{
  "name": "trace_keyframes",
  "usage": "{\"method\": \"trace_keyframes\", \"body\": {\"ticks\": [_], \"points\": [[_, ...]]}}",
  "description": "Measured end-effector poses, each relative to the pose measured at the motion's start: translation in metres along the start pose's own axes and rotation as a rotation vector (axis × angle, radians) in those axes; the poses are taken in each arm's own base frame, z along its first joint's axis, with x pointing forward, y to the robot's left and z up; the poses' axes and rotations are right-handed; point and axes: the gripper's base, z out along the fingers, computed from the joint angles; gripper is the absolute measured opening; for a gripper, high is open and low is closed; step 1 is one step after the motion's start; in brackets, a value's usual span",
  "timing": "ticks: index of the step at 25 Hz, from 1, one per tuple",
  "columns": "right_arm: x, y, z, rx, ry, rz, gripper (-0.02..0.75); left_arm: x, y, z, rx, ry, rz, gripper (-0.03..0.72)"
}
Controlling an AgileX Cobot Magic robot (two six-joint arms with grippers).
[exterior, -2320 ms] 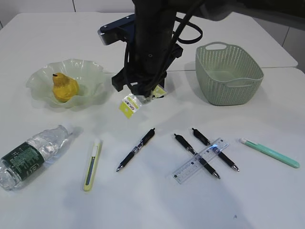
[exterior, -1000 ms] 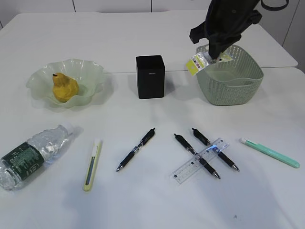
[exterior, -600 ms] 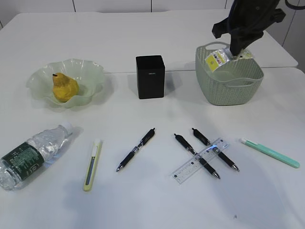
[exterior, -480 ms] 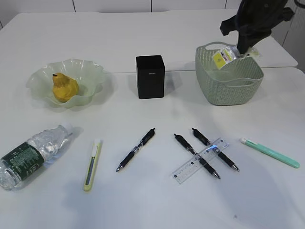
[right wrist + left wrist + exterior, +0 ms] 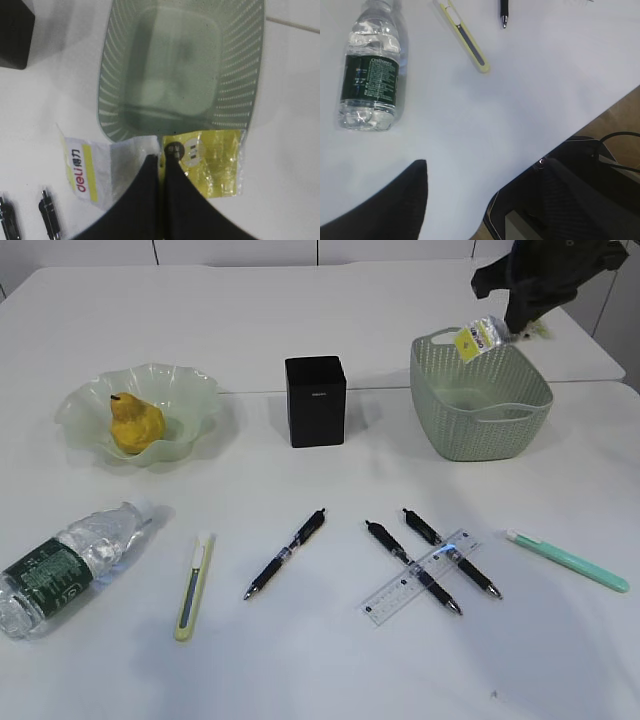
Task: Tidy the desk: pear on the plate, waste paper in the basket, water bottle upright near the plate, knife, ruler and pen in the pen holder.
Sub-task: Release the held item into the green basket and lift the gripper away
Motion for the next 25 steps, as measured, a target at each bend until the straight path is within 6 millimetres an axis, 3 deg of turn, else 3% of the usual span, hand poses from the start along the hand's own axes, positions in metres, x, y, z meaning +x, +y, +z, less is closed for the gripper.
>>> {"method": "trace_keyframes", "body": {"ticks": [7,11,16,25], "points": [[-0.007,-0.001,0.000,0.008,-0.077,0.021,0.015,0.000,0.000,0.000,0.000,0.000,0.000,0.498],[-0.007,0.000,0.019,0.011,-0.062,0.021,0.015,0.000,0.000,0.000,0.000,0.000,0.000,0.495],[-0.008,-0.002,0.059,0.044,-0.067,0.047,0.015,0.000,0.000,0.000,0.000,0.000,0.000,0.494],[-0.011,-0.003,0.088,0.074,-0.119,0.051,0.015,0.000,0.000,0.000,0.000,0.000,0.000,0.495]]}}
